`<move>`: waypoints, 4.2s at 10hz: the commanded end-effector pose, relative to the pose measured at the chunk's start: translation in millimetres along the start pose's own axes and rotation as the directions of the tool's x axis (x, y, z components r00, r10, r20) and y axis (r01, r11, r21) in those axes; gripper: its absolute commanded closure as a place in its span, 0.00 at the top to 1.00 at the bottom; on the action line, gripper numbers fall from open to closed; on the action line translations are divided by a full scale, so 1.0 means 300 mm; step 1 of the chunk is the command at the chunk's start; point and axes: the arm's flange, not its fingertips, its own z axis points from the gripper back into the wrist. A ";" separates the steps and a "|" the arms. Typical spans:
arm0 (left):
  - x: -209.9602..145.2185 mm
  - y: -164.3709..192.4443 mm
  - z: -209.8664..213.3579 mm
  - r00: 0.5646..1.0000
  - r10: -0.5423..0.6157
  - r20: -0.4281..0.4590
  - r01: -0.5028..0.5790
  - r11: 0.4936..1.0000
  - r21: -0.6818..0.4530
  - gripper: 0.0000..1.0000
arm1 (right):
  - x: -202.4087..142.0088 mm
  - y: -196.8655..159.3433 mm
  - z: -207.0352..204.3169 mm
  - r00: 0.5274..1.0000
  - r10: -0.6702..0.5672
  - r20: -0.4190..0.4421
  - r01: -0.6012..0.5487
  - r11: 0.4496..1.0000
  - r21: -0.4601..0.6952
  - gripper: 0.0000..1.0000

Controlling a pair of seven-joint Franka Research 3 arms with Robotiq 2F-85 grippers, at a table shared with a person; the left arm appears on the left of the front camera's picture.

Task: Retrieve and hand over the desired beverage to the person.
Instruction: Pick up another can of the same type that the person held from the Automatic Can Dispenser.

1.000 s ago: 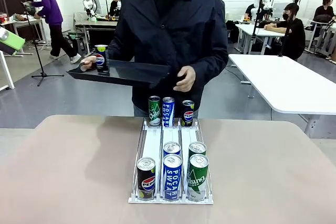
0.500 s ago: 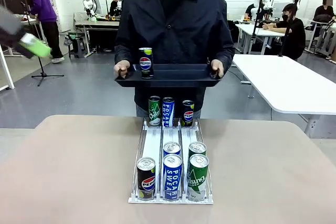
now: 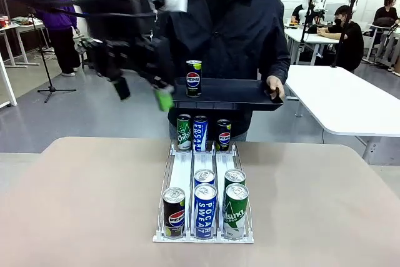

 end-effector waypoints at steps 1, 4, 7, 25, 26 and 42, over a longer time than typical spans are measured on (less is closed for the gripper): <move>0.043 -0.081 -0.100 0.985 0.171 0.035 -0.175 0.975 0.135 1.00 | 0.002 -0.002 -0.003 1.000 0.012 0.004 -0.012 1.000 0.029 1.00; 0.064 -0.161 -0.245 0.967 0.246 0.065 -0.253 0.961 0.114 1.00 | 0.002 -0.002 -0.003 1.000 0.012 0.004 -0.012 1.000 0.029 1.00; 0.088 -0.121 -0.282 0.950 0.307 0.063 -0.309 0.951 0.022 1.00 | 0.002 -0.002 -0.003 1.000 0.012 0.004 -0.012 1.000 0.029 1.00; 0.117 -0.195 -0.725 0.908 0.420 0.005 -0.418 0.902 0.112 1.00 | 0.002 -0.002 -0.003 1.000 0.012 0.004 -0.012 1.000 0.029 1.00; 0.124 -0.191 -0.746 0.905 0.425 -0.004 -0.422 0.900 0.107 1.00 | 0.002 -0.002 -0.003 1.000 0.012 0.004 -0.012 1.000 0.029 1.00; 0.184 -0.173 -0.869 0.891 0.450 -0.056 -0.443 0.891 0.102 0.42 | 0.002 -0.002 -0.003 1.000 0.012 0.004 -0.012 1.000 0.029 1.00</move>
